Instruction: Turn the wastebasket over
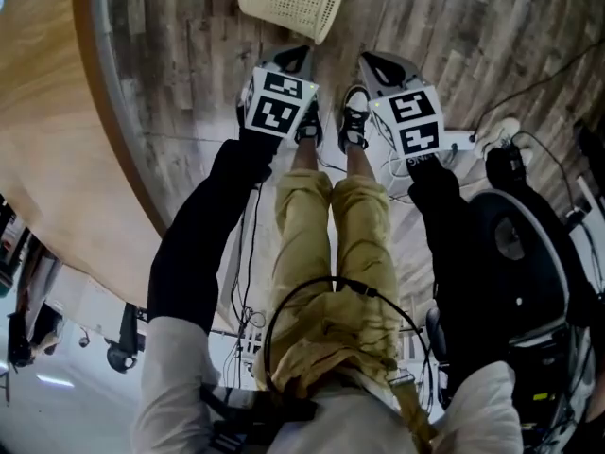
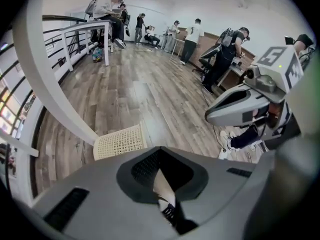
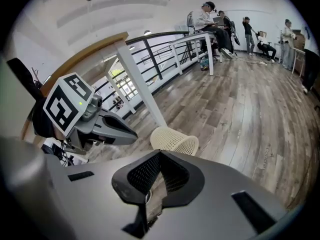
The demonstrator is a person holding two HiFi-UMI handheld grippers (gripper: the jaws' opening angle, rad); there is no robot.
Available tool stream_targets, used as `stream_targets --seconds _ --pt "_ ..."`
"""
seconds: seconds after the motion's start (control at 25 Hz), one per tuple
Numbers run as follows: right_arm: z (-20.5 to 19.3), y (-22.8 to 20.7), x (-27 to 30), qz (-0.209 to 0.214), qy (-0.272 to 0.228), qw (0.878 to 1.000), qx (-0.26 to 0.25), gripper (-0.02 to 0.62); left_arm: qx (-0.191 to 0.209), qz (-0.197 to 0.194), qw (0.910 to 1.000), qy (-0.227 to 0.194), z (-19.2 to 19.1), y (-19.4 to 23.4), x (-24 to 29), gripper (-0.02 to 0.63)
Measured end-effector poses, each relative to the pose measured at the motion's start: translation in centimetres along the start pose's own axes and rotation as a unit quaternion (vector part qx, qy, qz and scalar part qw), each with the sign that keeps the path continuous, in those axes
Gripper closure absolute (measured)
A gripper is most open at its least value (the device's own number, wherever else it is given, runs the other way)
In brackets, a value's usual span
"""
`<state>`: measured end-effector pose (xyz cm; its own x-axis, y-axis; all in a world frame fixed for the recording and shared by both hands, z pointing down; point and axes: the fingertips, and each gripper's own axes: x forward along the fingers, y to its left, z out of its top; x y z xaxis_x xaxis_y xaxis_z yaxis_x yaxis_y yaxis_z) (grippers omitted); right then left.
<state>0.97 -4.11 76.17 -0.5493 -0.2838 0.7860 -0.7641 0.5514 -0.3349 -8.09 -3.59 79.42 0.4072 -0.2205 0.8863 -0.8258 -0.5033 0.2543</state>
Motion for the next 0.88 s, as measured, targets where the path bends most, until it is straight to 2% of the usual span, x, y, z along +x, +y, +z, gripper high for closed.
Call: stream_targets --seconds 0.16,0.36,0.48,0.68,0.88 --pt "-1.2 -1.6 3.3 -0.002 0.01 1.0 0.0 0.575 -0.014 0.005 0.9999 0.005 -0.5 1.4 3.9 0.609" --pt "-2.9 -3.1 7.0 -0.006 0.022 1.0 0.018 0.576 -0.006 -0.002 0.9998 0.021 -2.5 2.6 8.5 0.606" --pt "-3.6 -4.2 8.6 -0.01 0.024 0.999 0.023 0.575 -0.007 -0.009 0.9996 0.027 -2.8 3.0 11.1 0.559" --pt "-4.8 -4.9 9.9 -0.015 0.022 0.999 0.03 0.575 -0.038 -0.012 0.9984 0.041 -2.4 3.9 13.7 0.475" --pt "-6.1 -5.6 10.9 -0.021 0.021 0.999 0.038 0.575 -0.04 -0.013 0.9982 0.042 -2.3 4.1 17.0 0.471"
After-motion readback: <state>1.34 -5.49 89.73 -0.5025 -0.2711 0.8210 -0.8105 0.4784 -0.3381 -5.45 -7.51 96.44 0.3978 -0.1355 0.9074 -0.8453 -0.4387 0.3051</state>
